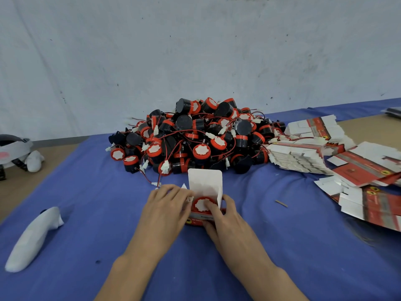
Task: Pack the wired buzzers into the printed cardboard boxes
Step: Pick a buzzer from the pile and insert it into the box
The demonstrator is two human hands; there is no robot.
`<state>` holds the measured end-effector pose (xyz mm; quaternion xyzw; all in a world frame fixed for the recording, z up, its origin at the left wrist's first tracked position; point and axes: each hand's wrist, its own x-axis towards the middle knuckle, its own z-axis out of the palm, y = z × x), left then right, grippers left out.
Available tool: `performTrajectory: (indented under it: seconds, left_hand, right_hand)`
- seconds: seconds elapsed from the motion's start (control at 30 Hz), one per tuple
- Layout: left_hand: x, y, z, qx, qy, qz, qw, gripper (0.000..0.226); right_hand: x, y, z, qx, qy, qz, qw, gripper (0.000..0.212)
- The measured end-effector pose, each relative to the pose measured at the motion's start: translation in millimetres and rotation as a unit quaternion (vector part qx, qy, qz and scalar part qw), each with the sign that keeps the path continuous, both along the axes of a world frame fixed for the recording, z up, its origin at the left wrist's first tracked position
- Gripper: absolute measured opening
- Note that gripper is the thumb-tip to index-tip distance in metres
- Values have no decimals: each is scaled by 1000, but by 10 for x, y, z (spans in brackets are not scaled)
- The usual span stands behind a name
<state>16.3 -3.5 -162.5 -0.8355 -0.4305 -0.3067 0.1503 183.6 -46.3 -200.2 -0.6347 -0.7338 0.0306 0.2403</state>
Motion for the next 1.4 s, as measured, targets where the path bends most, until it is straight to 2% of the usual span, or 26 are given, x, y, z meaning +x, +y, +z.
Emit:
performTrajectory:
  seconds: [0.17, 0.53, 0.7, 0.8, 0.93, 1.07, 1.27, 1.4]
  left_hand:
    - [14, 11, -17, -11, -8, 2, 1000, 21]
    - [-50, 40, -16, -62, 5, -24, 998, 9]
    - [-104, 73, -72, -88, 19, -21, 996, 15]
    - [-88, 55, -90, -84, 4, 2, 996, 13]
    - [-55, 39, -88, -148, -42, 60, 986, 9]
    - [-56, 45, -74, -195, 17, 106, 975, 24]
    - [-69, -21, -22, -224, 93, 119, 963, 50]
    - [-50, -43, -4, -236, 112, 130, 957, 53]
  right_hand:
    - [0, 7, -1, -3, 3, 0, 1000, 47]
    - [9, 23, -23, 3, 4, 2, 1000, 46]
    - [12, 23, -24, 8, 12, 6, 1000, 46]
    - [19, 16, -22, 10, 18, 9, 1000, 45]
    - [23, 16, -18, 10, 16, 12, 1000, 46]
    - [27, 17, -18, 6, 17, 13, 1000, 47]
    - [32, 21, -13, 1, 26, 20, 999, 48]
    - [43, 20, -11, 0, 25, 19, 1000, 47]
